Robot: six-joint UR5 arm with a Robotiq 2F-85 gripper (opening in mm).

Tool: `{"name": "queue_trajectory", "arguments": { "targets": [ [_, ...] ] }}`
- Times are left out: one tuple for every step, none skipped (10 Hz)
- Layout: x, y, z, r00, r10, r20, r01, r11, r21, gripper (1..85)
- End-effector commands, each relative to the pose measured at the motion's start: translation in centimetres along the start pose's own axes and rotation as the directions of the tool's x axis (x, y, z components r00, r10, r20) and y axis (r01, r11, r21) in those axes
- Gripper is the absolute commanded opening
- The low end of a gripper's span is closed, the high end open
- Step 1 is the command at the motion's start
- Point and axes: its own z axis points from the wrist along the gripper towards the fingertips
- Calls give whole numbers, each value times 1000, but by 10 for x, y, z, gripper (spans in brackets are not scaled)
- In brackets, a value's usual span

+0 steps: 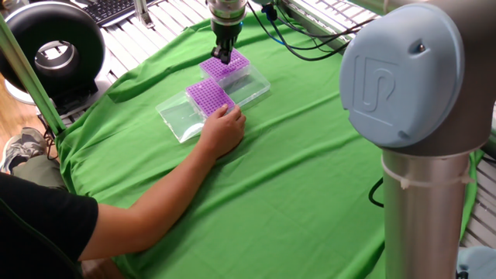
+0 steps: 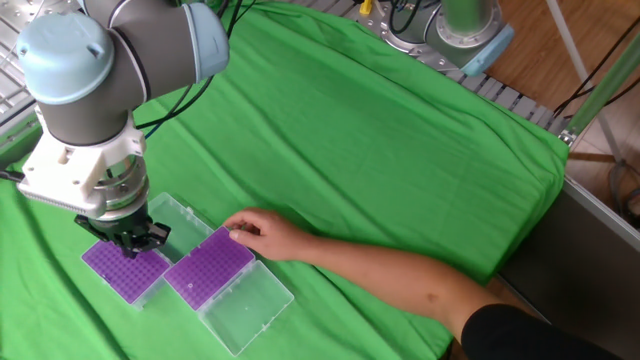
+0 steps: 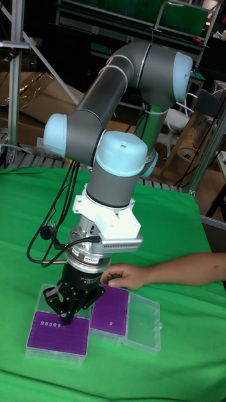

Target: Insert a small pipette tip into the holder for small pipette tips

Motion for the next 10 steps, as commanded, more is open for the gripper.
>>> {"name": "queue_trajectory", "arguments": {
  "targets": [
    [0,-1,2,999,-38,10,38,999,-6,87],
    [1,-3,2,998,-63,6,63,998,1,157],
    [3,-6,3,997,-79,4,79,997,8,190],
    [4,-7,3,996,-85,4,85,996,8,210],
    [4,-6,3,996,-89,4,88,996,8,220],
    [4,-4,1,997,-73,0,73,997,3,223],
    [2,6,-3,999,-31,-13,31,999,-12,227],
    [-3,17,-8,999,14,-32,-14,1000,-14,227],
    [-11,36,-12,997,62,-48,-64,997,-43,223],
    [-18,48,-14,994,97,-58,-99,994,-40,220]
  ]
}}
